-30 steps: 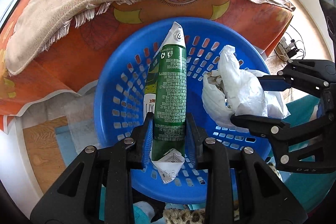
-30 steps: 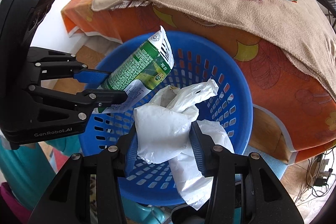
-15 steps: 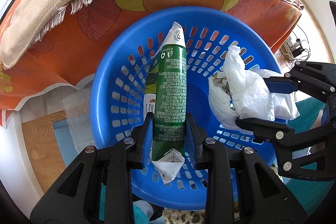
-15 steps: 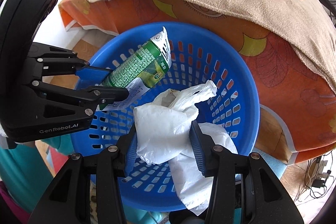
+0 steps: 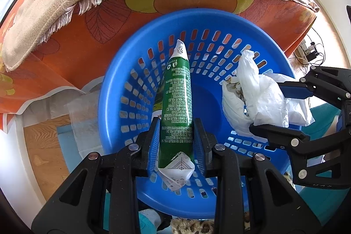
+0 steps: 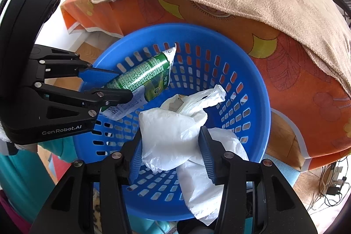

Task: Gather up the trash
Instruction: 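Open the left tool over the basket while the right tool releases the bag into it, then move the left tool to the orange cap while the right tool approaches the red box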

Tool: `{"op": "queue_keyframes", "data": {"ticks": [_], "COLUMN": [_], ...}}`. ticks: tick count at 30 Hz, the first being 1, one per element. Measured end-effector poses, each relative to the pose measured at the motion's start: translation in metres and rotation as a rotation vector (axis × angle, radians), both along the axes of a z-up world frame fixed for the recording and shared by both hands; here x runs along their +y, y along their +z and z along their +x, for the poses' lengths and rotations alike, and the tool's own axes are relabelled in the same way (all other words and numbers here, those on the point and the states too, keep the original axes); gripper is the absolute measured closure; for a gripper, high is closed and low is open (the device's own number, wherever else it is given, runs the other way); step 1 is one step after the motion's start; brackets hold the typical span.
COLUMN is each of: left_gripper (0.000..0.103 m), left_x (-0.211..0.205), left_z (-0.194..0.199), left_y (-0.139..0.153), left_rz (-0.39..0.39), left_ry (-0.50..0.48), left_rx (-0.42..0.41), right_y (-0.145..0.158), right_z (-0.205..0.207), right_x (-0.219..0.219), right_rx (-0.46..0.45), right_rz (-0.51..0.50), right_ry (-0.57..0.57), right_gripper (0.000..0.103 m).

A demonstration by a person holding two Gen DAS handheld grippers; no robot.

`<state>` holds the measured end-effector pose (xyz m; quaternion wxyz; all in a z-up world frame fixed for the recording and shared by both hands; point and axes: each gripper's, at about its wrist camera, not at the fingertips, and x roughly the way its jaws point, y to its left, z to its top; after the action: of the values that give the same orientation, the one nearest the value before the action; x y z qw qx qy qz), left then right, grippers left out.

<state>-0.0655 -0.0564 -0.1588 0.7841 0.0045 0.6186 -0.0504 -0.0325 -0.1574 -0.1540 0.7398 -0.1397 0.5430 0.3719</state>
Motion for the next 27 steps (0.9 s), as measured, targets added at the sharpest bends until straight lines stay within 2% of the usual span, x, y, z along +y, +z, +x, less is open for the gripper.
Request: {"op": "queue_keyframes", "data": {"ticks": [3, 5, 7, 14, 18, 27], "left_gripper": [0.073, 0.059, 0.053, 0.053, 0.053, 0.051], "left_x": [0.001, 0.002, 0.004, 0.007, 0.010, 0.017], "left_z": [0.001, 0.001, 0.000, 0.001, 0.002, 0.020], "left_y": [0.002, 0.003, 0.005, 0.018, 0.031, 0.081], "left_rz": [0.004, 0.008, 0.005, 0.004, -0.011, -0.037], "left_ry": [0.005, 0.011, 0.018, 0.026, 0.034, 0.048], "left_rx": [-0.002, -0.006, -0.016, -0.043, -0.070, -0.170], "right_y": [0.000, 0.000, 0.000, 0.004, 0.012, 0.053], "right_z": [0.000, 0.000, 0.001, 0.002, 0.003, 0.025], "right_x": [0.000, 0.000, -0.001, -0.003, -0.010, -0.028], "right_rx": [0.001, -0.001, 0.000, -0.012, -0.017, -0.055], "right_rz": [0.001, 0.000, -0.002, -0.007, 0.016, 0.126], "right_ry": [0.000, -0.003, -0.006, -0.024, -0.054, -0.143], "right_gripper": [0.056, 0.053, 0.050, 0.042, 0.041, 0.039]}}
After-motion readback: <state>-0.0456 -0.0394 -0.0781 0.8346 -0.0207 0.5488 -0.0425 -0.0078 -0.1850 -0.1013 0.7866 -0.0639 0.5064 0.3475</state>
